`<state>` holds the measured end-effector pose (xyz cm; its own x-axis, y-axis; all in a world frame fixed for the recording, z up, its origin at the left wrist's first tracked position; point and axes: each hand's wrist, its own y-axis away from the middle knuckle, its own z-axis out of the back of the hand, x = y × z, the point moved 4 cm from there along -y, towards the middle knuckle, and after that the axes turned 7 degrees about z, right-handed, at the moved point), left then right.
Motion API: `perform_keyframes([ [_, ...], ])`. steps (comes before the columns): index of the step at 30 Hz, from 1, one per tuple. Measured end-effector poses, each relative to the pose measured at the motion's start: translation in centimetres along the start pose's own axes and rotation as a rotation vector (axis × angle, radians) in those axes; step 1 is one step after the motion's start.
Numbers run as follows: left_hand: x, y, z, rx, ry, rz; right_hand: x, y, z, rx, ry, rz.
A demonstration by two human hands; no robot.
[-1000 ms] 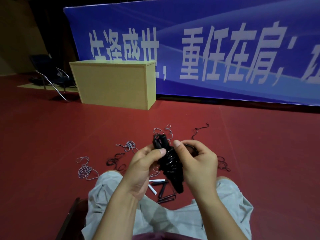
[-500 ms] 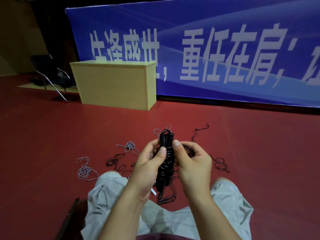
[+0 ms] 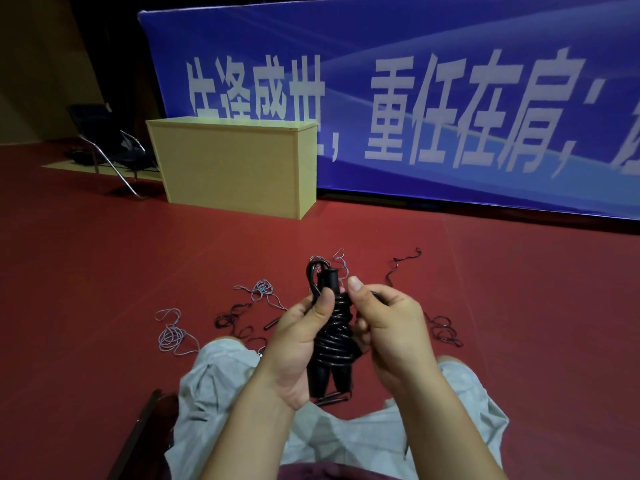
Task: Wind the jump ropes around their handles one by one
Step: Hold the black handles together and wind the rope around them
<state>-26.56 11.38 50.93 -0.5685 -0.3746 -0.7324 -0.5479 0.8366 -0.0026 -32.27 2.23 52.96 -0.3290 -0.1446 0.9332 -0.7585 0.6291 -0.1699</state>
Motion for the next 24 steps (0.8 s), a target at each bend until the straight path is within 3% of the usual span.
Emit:
perform_keyframes([
  [4,-0.2,0.4,-0.1,0.03,0.02,0.016,0.7,-0.4,0.6,0.034,0.009,-0.016],
  [10,-0.3,0.7,-0.2,0.08,0.001,0.015,1.6,-0.2,0.6,0.178,-0.175,-0.085],
  [17,-0.5,0.6,0.2,0.005,-0.129,0.008,3.0,0.9,0.3,-0.063,0.093,0.248],
  [24,-1.4,0.3,0.4,-0.061,-0.226,-0.119,3.5,1.9,0.0,-0.239,0.296,0.455],
])
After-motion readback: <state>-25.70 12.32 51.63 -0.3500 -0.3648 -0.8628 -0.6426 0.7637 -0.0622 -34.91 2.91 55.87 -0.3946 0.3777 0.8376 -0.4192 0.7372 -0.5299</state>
